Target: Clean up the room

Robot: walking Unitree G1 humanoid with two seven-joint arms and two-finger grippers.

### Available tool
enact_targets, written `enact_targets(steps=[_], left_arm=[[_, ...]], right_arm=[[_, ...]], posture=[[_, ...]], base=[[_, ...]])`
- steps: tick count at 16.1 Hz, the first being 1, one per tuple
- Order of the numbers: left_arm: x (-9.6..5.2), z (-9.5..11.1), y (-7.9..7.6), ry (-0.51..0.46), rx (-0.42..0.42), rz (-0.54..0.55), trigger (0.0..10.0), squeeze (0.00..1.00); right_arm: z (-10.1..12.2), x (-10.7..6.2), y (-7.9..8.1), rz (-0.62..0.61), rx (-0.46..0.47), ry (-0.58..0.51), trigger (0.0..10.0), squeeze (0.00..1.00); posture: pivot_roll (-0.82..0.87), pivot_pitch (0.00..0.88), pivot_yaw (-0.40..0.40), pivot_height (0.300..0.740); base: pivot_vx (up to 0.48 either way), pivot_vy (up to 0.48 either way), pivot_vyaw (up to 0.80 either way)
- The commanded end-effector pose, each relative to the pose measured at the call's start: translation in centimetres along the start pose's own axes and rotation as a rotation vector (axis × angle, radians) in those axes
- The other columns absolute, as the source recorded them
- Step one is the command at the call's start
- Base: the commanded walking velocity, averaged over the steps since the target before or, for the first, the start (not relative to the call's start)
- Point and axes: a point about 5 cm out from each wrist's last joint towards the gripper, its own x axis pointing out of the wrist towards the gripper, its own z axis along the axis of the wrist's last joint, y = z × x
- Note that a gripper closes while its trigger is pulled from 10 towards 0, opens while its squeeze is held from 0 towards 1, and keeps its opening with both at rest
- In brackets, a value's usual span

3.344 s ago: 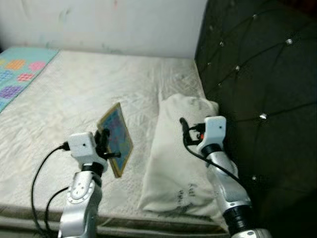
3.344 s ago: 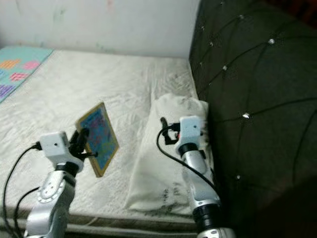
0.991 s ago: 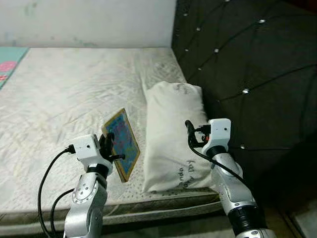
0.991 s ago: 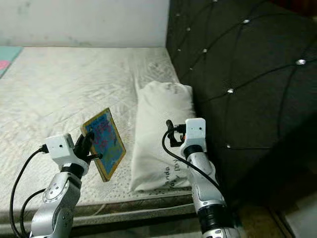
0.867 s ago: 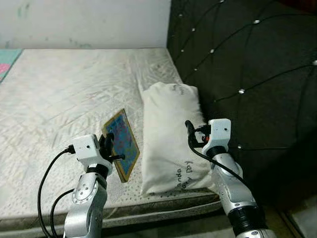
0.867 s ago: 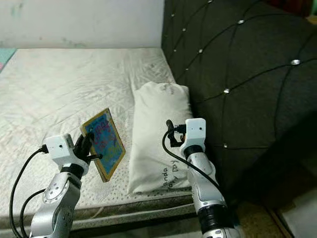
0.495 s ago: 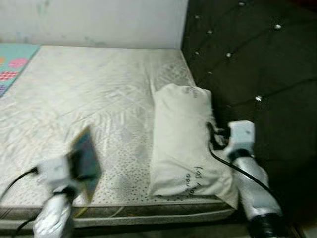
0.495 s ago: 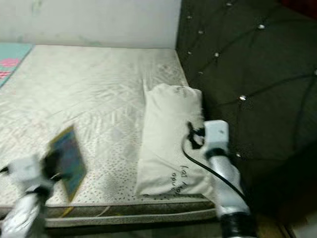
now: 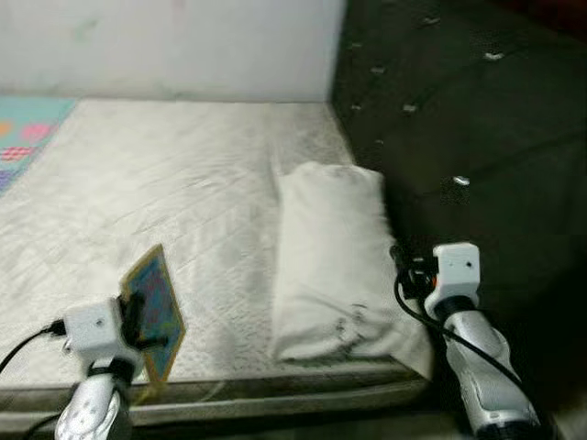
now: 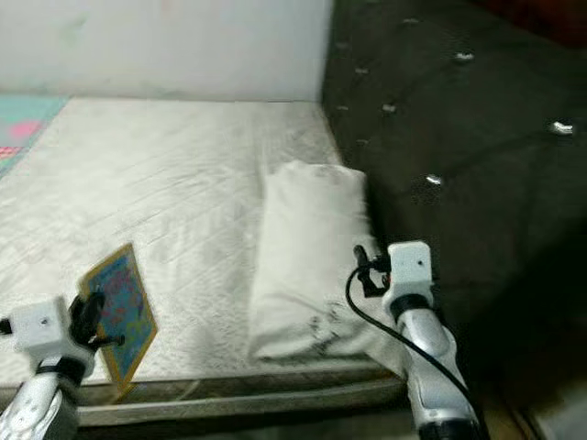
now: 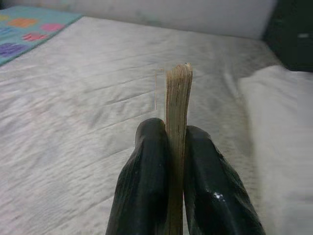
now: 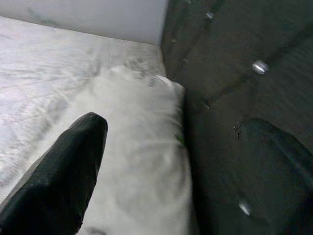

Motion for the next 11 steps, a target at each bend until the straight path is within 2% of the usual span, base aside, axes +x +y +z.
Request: enact_targets(steps=[1,5,9,11], left_arm=[[0.3,1.1,-0.7,-0.044,-0.003,-0.031,10.0,0.00],[0.3,1.0,-1.1,-0.042,-0.023,-0.042,10.0,0.00],[0.5,1.2,-1.4,-0.048,-0.044,-0.058,10.0,0.00],[0.5,1.4,-2.0,-0.060,-0.058,-0.095,10.0,0.00]], right_arm=[[0.2,-0.2,0.2,0.009,0.002,0.000,10.0,0.00],[-0.2,-0.7,0.8,0.024,0.016,0.020,10.0,0.00],[0.0,-0.4,0.9,0.030,0.020,0.020,10.0,0.00],[0.1,-0.4,0.9,0.032,0.018,0.017,10.0,0.00]], posture=[[-0.06,0.000,-0.026,0.740],[-0.05,0.000,-0.030,0.740],[-0.05,0.000,-0.027,0.740],[-0.05,0.000,-0.025,0.740]], base=[[0.000,0.000,-0.80],[0.000,0.000,-0.80],[0.000,0.000,-0.76],[0.000,0.000,0.00]])
